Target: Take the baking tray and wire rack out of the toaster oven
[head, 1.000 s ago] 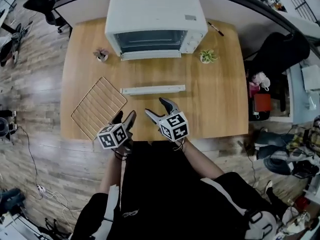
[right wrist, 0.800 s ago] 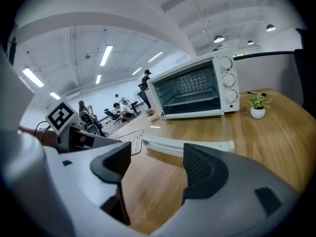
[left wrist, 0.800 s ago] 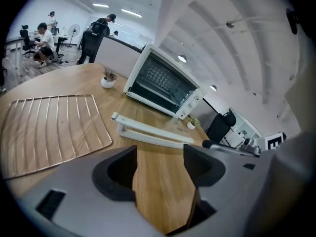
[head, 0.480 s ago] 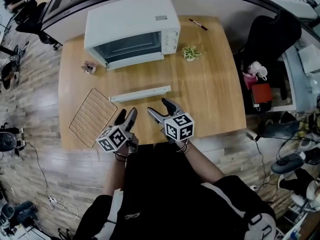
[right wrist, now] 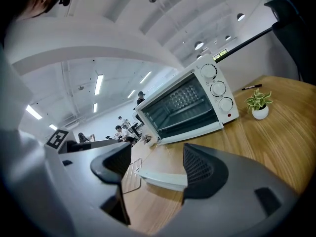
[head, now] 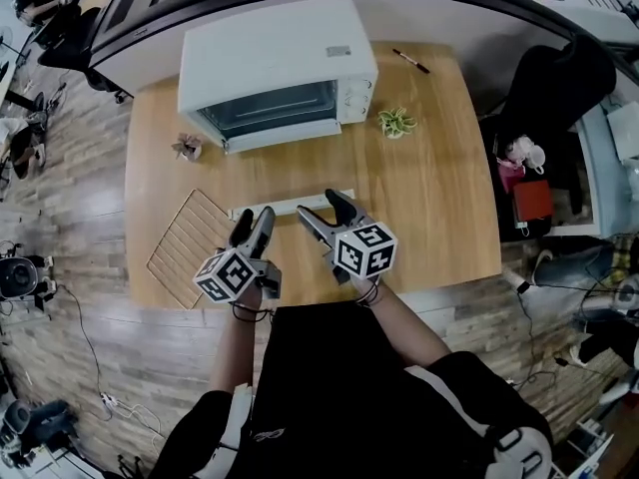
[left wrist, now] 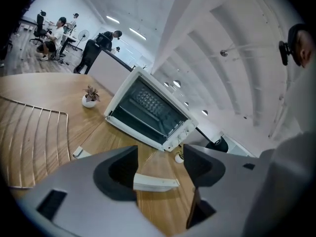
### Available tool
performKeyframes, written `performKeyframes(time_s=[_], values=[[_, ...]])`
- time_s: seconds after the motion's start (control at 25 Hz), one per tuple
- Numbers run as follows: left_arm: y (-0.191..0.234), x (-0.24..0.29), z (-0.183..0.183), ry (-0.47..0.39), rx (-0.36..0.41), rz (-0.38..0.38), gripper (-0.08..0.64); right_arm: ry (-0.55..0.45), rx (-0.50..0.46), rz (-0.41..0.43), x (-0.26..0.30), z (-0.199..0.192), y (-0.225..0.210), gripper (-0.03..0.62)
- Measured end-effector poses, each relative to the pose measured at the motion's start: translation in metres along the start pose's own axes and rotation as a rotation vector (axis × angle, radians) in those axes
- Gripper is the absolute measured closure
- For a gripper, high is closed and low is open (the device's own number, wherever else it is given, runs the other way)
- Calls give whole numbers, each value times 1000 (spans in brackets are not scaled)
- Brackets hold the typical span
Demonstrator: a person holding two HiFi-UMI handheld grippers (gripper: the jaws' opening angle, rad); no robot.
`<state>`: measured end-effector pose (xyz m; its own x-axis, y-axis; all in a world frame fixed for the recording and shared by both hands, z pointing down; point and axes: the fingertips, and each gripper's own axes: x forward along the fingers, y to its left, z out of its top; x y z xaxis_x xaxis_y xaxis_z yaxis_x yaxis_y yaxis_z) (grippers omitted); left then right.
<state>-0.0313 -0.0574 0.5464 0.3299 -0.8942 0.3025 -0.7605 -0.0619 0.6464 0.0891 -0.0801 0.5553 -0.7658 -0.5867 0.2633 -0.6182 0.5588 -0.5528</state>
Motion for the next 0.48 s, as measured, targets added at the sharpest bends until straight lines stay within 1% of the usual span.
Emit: performKeyframes(time_s=[0.16,0.36,0.48], values=[[8,22,16,-15,-60,-15,267,4,26,3,17,12,-8,258],[17,54,31,-9,-103,-27,267,17,46,2,41,26,-19,256],[20,71,41,-6,-110,-38,267,12,59,-5,55,36,-27,258]])
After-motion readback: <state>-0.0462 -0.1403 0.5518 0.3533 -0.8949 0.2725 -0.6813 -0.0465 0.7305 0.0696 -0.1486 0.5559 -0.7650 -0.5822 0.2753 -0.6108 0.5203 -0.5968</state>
